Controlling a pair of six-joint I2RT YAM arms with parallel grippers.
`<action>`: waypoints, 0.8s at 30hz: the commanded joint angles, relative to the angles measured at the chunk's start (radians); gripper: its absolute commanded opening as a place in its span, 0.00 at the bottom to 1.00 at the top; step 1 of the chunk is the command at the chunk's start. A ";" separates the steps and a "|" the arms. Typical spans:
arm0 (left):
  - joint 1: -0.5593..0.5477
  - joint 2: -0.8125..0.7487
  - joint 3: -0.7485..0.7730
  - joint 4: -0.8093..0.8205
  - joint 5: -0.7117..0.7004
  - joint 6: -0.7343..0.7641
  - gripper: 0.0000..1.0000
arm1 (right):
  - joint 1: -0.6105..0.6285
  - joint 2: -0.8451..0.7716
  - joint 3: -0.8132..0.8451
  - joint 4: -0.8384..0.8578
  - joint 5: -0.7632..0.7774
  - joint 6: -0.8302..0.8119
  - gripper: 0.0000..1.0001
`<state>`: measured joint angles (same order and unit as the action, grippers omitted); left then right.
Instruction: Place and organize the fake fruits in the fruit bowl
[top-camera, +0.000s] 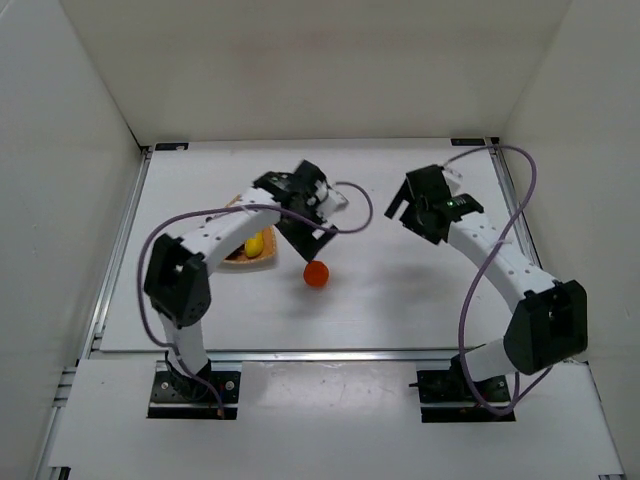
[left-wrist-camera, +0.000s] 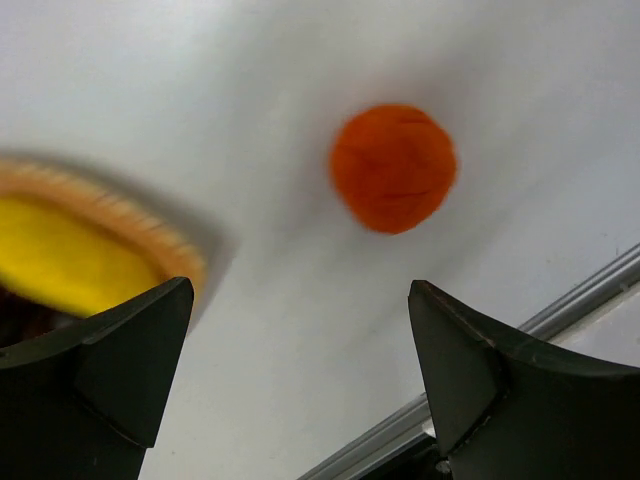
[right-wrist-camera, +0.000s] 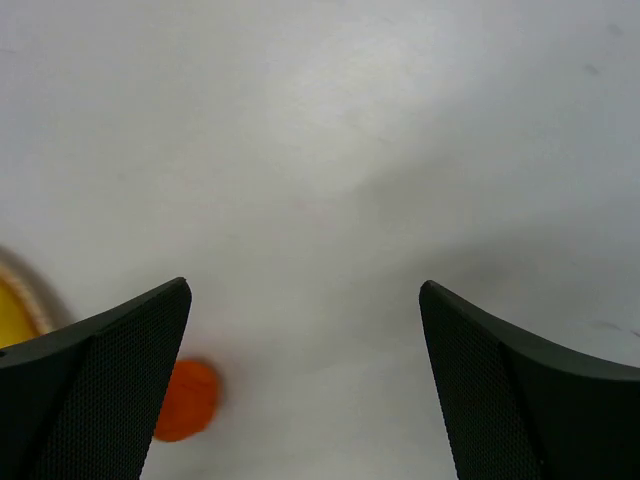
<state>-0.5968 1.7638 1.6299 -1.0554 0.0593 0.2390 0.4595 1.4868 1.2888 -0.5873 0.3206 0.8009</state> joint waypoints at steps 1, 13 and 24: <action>-0.118 0.091 0.030 -0.066 0.037 0.037 1.00 | -0.028 -0.098 -0.175 -0.085 0.093 0.049 0.99; -0.159 0.259 0.007 0.026 0.056 0.013 1.00 | -0.239 -0.464 -0.502 -0.094 0.083 0.023 0.99; -0.159 0.272 -0.004 0.048 0.056 -0.006 0.47 | -0.277 -0.508 -0.529 -0.105 0.064 0.003 0.99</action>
<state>-0.7547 2.0438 1.6299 -1.0416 0.0948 0.2348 0.1852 0.9943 0.7670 -0.6968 0.3828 0.8192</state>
